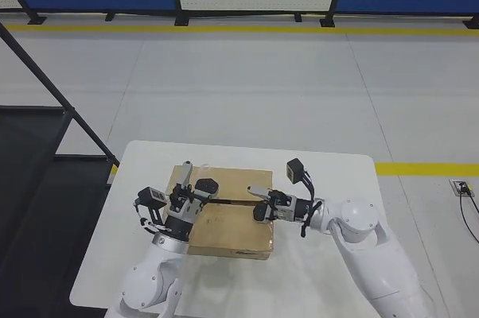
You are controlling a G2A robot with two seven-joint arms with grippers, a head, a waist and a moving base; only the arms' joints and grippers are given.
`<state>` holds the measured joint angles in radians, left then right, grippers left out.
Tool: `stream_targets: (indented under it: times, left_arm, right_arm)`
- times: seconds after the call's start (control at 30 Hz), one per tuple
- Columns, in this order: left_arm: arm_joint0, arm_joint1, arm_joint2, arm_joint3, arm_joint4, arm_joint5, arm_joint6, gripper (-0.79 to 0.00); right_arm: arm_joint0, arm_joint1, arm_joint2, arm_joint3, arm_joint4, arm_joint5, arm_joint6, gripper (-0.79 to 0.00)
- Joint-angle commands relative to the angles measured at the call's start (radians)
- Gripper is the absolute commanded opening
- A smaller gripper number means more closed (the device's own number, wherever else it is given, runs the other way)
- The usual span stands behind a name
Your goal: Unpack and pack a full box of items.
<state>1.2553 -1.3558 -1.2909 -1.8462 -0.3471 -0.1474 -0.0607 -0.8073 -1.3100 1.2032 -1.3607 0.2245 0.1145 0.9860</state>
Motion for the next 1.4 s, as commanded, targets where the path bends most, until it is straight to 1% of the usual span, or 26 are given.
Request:
stream_targets:
  times: [0.0, 0.23, 0.4, 0.53, 0.77, 0.9, 0.97, 1.03, 1.17, 1.27, 1.37]
  left_arm:
    - [-0.002, -0.001, 0.005, -0.002, 0.006, 0.005, 0.003, 0.000]
    - [-0.001, -0.004, -0.006, -0.012, 0.001, 0.004, 0.010, 0.000]
    - [0.004, -0.005, -0.040, -0.035, -0.030, -0.009, 0.025, 0.000]
    - [0.006, -0.004, -0.094, -0.049, -0.084, 0.001, 0.034, 0.000]
    - [-0.004, -0.003, -0.171, -0.046, -0.149, 0.008, 0.057, 0.000]
    - [-0.005, 0.001, -0.266, -0.015, -0.198, -0.004, 0.080, 0.000]
    - [-0.002, 0.004, -0.314, 0.002, -0.248, 0.014, 0.073, 0.000]
    - [0.003, 0.012, -0.388, 0.026, -0.313, 0.064, 0.027, 0.000]
    - [0.019, 0.029, -0.499, 0.069, -0.380, 0.155, -0.111, 0.000]
    - [0.028, 0.040, -0.557, 0.089, -0.440, 0.236, -0.205, 0.000]
    - [0.037, 0.047, -0.581, 0.101, -0.440, 0.263, -0.242, 0.000]
  right_arm:
    - [-0.005, 0.002, 0.002, -0.002, 0.003, -0.003, 0.000, 0.000]
    - [-0.009, 0.007, 0.000, 0.004, 0.013, -0.006, -0.001, 0.000]
    - [0.003, 0.009, -0.009, 0.014, 0.017, -0.001, 0.001, 0.000]
    - [0.013, 0.010, -0.016, 0.019, 0.020, 0.005, 0.003, 0.000]
    - [0.038, 0.010, -0.036, 0.027, 0.020, 0.017, 0.001, 0.000]
    - [0.048, 0.011, -0.043, 0.031, 0.023, 0.021, -0.001, 0.000]
    - [0.050, 0.011, -0.046, 0.029, 0.023, 0.017, -0.003, 0.000]
    - [0.050, 0.011, -0.048, 0.019, 0.023, -0.008, -0.013, 0.000]
    - [0.045, 0.012, -0.046, -0.005, 0.031, -0.057, -0.023, 0.000]
    - [0.045, 0.012, -0.049, -0.020, 0.038, -0.081, -0.025, 0.000]
    - [0.065, 0.011, -0.065, -0.016, 0.036, -0.071, -0.005, 0.000]
